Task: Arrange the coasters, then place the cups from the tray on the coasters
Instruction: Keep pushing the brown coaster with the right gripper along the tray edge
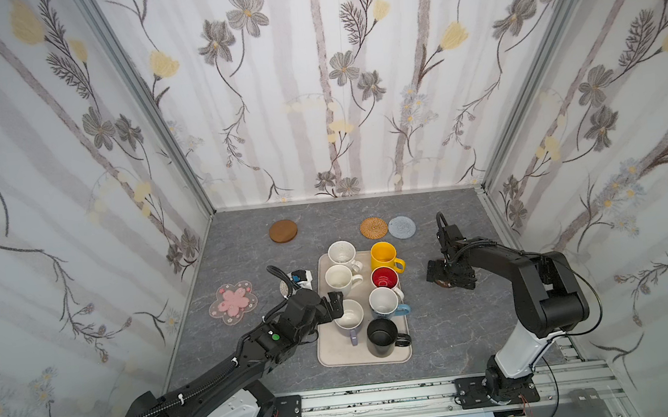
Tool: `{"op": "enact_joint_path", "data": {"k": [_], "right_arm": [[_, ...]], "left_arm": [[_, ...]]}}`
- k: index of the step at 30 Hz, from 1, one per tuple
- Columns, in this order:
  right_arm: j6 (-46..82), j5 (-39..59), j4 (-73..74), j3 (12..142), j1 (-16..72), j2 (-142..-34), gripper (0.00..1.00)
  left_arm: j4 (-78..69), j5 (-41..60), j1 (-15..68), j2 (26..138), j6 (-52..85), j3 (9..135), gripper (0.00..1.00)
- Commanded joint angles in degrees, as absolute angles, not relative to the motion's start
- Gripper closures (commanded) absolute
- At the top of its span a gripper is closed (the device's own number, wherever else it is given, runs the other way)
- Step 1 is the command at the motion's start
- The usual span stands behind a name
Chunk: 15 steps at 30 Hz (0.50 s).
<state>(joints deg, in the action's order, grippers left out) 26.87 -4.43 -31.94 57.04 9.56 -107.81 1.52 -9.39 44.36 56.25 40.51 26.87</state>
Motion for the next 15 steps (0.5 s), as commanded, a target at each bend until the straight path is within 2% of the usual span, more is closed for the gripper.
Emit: {"op": "enact_joint_path", "data": {"k": [1, 15], "right_arm": [[26.2, -4.9, -30.6, 58.5, 9.1, -109.2, 0.00], [23.9, -5.5, -31.5, 67.0, 7.9, -115.4, 0.00]], "left_arm": [[1.2, -10.2, 44.3, 56.5, 41.2, 26.9, 0.00], [1.2, -11.2, 44.3, 57.5, 40.9, 27.5, 0.00]]}}
